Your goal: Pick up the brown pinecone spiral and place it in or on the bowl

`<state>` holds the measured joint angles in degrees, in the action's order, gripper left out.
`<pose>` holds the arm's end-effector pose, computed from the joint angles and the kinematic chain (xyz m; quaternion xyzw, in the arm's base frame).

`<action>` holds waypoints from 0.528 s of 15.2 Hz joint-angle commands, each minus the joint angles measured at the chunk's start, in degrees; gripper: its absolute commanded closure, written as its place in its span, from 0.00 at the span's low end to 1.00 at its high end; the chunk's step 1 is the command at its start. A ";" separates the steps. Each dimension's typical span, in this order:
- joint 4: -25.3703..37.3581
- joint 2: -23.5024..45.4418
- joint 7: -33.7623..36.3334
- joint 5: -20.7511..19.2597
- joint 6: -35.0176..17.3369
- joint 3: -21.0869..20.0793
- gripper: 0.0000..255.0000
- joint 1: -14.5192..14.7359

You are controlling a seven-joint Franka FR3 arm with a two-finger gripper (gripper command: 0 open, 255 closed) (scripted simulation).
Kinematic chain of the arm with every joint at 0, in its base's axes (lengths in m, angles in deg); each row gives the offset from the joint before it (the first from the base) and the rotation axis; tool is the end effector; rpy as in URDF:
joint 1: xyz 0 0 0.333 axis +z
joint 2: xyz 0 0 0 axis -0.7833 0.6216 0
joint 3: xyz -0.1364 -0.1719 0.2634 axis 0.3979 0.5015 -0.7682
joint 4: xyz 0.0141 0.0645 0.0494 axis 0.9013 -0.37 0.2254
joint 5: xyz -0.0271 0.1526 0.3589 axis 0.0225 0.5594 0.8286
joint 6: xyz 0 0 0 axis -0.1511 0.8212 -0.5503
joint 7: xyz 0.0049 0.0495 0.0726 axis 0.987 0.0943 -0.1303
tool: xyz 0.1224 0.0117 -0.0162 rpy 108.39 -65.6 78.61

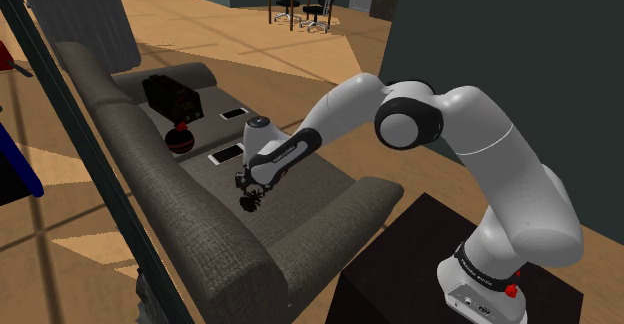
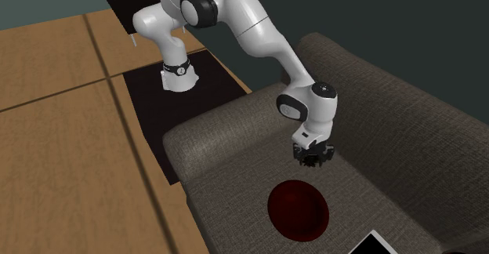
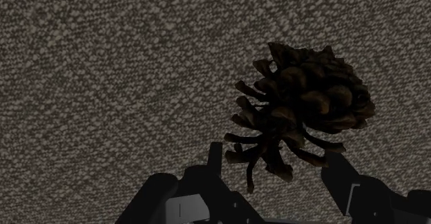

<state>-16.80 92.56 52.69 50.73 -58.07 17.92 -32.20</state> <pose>0.6854 0.2717 0.1272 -0.9428 0.3276 -0.0505 0.0355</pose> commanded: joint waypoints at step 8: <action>-2.06 -5.35 -0.21 0.24 3.29 -0.32 1.00 -0.25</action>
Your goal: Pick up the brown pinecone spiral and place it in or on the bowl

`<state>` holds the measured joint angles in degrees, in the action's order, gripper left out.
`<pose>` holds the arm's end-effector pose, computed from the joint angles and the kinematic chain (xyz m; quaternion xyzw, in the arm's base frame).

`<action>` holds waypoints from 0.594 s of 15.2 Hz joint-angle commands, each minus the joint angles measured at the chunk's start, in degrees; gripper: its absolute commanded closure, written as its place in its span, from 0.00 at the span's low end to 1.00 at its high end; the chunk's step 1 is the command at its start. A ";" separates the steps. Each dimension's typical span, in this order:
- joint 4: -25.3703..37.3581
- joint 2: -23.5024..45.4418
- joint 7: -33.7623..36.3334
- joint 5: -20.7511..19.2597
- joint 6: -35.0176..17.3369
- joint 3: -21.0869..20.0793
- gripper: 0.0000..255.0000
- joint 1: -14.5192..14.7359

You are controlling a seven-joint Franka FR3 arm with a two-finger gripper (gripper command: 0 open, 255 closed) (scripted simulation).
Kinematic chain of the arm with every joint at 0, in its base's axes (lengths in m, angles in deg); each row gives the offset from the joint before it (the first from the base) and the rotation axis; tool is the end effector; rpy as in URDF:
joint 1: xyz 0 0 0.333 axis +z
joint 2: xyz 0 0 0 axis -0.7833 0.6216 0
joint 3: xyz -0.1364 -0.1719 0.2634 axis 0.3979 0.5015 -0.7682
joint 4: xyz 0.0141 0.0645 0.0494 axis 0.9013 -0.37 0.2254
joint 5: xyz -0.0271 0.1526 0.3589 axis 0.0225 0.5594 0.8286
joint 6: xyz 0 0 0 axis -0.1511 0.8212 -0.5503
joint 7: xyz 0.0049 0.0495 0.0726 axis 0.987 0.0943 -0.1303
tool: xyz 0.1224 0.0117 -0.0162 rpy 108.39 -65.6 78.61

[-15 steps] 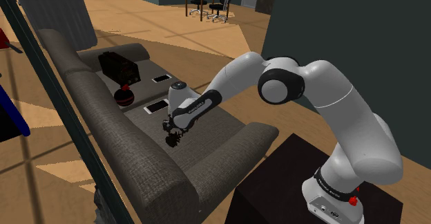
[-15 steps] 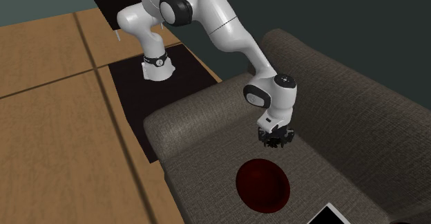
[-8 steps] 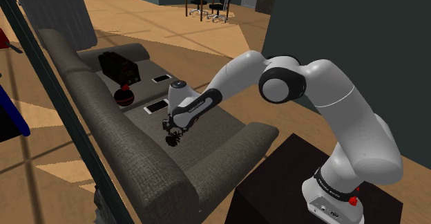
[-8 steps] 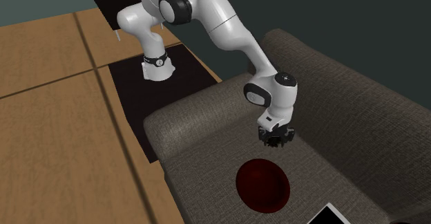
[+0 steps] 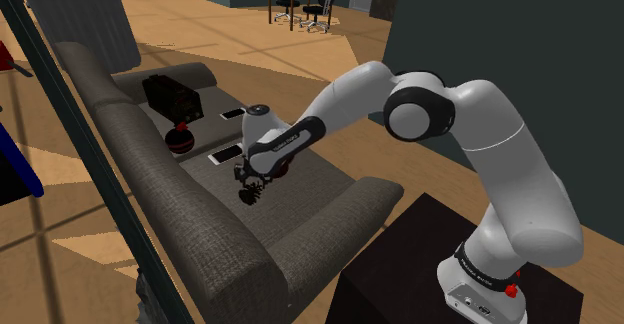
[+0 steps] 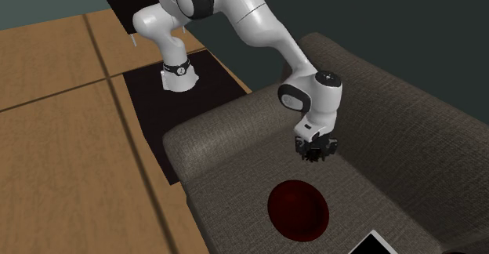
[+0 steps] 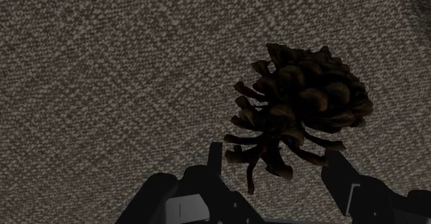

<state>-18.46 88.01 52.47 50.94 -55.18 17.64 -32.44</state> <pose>0.6849 0.2709 0.1684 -0.9428 0.3275 -0.0505 0.0356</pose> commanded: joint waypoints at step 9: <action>-1.40 -5.76 -0.23 0.33 4.36 -0.36 1.00 -0.22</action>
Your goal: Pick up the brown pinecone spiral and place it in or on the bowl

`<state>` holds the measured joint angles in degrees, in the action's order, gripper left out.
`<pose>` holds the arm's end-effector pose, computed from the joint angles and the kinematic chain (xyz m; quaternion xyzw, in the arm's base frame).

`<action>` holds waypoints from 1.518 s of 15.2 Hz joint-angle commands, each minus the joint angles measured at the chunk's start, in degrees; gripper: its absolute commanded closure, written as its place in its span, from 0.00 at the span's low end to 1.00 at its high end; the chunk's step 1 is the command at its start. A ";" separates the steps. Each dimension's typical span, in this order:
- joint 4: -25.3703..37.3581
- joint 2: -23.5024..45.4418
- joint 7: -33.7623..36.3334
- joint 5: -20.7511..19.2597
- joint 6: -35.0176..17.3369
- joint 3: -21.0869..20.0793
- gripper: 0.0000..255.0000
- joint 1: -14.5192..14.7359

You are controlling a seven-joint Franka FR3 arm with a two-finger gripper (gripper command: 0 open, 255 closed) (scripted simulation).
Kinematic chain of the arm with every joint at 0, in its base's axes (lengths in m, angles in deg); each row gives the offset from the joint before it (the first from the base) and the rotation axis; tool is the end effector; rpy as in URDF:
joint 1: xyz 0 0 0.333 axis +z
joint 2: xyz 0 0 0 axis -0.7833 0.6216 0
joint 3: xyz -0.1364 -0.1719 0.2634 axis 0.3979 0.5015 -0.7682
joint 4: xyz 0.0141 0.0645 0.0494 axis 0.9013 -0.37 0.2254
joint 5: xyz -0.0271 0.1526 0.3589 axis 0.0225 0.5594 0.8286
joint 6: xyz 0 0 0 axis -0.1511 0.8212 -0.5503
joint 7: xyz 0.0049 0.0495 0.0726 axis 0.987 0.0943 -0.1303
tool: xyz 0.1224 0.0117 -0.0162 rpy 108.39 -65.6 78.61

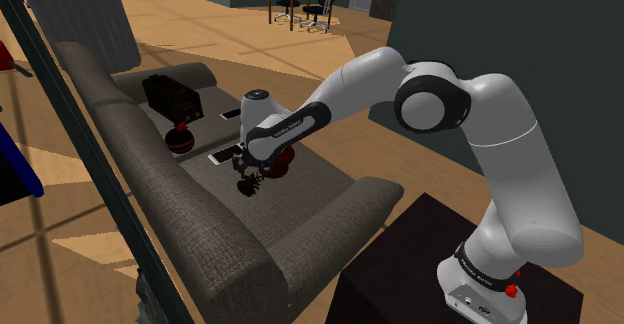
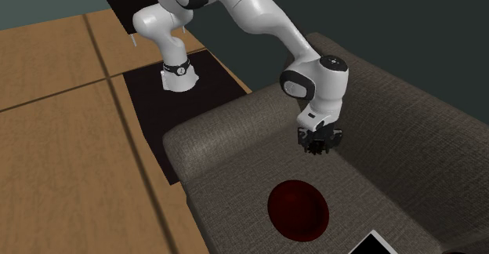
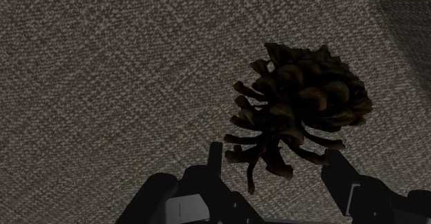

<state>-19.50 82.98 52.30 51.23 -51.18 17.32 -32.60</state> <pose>0.6833 0.2710 0.2181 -0.9428 0.3275 -0.0504 0.0355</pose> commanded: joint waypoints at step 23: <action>14.85 1.23 -11.60 2.52 13.53 0.33 1.00 -9.15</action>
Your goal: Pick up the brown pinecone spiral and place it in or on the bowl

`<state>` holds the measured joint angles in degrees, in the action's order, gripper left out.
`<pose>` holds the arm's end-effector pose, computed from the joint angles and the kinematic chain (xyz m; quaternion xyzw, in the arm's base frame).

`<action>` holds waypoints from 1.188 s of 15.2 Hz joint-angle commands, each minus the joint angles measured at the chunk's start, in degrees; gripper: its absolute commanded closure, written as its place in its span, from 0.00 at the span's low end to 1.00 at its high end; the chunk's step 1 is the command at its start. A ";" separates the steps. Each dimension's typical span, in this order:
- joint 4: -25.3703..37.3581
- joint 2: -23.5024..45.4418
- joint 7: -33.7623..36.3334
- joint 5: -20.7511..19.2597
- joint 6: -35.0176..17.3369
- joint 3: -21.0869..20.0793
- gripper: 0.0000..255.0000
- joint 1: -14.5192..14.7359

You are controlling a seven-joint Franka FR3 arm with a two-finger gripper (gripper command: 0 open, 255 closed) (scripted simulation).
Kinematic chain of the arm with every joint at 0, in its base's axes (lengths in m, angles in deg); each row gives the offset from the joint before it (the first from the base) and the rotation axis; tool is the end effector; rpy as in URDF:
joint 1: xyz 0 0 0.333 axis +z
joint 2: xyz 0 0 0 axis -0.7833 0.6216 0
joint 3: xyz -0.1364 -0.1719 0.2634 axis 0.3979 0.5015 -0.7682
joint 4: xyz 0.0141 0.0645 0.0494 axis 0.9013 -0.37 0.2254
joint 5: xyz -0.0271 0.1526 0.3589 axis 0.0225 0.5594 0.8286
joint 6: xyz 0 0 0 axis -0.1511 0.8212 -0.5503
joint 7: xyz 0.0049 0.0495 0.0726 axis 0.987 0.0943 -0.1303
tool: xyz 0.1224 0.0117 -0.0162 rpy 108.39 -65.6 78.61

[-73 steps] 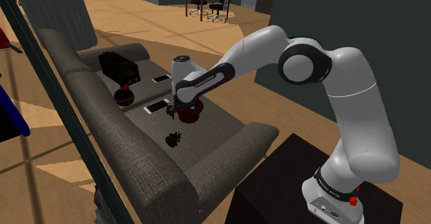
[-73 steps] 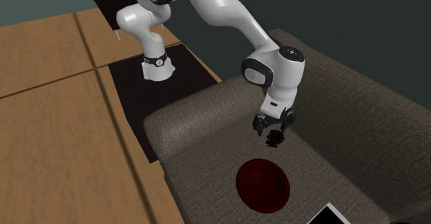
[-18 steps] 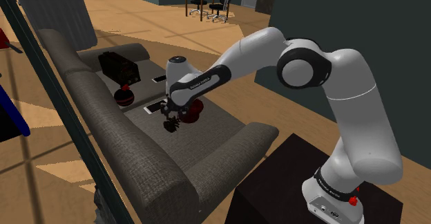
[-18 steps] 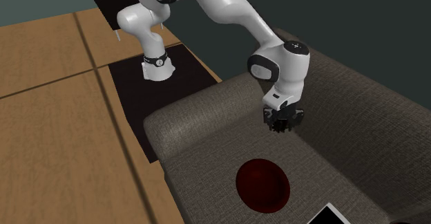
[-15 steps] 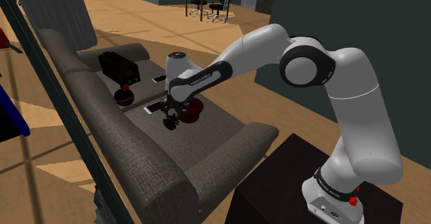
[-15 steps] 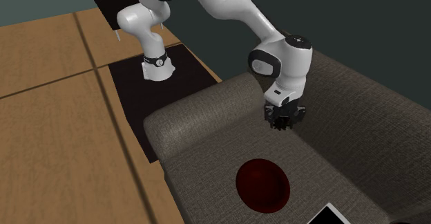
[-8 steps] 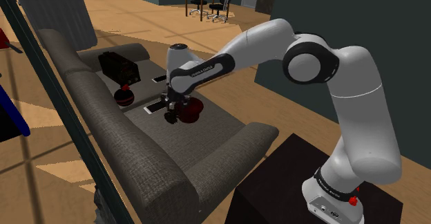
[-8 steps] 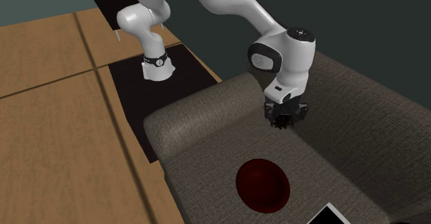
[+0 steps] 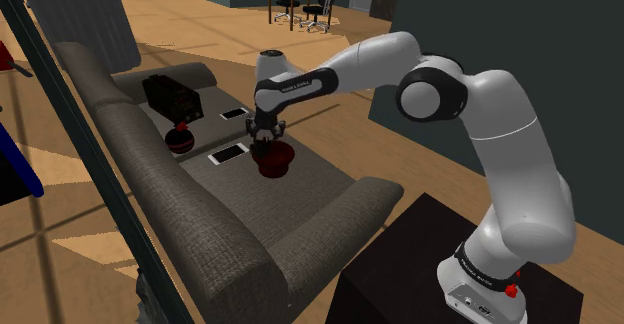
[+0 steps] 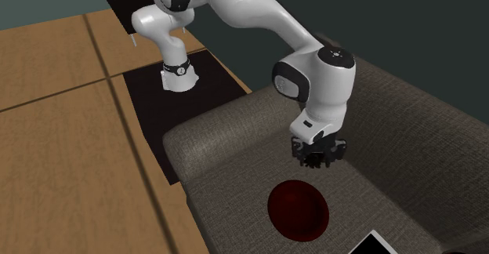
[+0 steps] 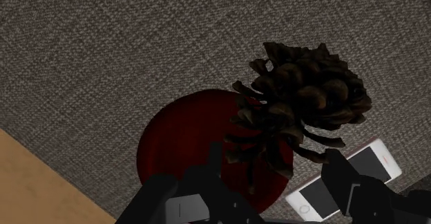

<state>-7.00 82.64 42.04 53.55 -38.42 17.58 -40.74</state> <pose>0.7495 0.1732 0.2999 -0.9426 0.3281 -0.0504 0.0354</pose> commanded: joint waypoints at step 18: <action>25.93 18.75 -9.01 1.23 7.26 0.58 1.00 -7.10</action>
<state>18.76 100.89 32.96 54.79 -30.80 18.15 -47.92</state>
